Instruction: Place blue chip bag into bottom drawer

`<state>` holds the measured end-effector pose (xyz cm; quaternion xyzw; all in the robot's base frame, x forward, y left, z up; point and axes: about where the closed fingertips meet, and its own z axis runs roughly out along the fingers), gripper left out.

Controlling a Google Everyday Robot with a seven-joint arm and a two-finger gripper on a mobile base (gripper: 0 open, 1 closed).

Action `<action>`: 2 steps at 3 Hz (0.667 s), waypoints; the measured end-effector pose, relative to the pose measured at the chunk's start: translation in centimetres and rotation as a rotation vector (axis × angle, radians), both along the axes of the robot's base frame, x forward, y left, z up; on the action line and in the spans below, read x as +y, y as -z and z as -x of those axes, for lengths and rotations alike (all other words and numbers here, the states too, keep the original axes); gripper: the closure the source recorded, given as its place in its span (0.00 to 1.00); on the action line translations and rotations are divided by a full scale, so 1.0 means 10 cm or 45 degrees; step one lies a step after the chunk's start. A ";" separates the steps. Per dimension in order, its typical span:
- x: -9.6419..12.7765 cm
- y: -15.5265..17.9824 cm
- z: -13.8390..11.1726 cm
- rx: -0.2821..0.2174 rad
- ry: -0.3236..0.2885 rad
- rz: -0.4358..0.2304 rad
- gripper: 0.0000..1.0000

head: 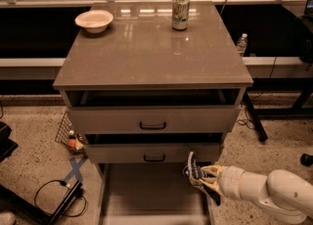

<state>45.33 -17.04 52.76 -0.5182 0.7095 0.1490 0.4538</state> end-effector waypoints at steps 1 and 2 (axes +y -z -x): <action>0.02 0.67 -0.21 -0.048 -0.076 -0.004 1.00; 0.15 1.70 -0.06 0.024 -0.162 -0.068 1.00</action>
Offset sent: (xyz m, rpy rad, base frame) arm 0.0006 0.0184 -0.2491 0.0682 0.0528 0.1740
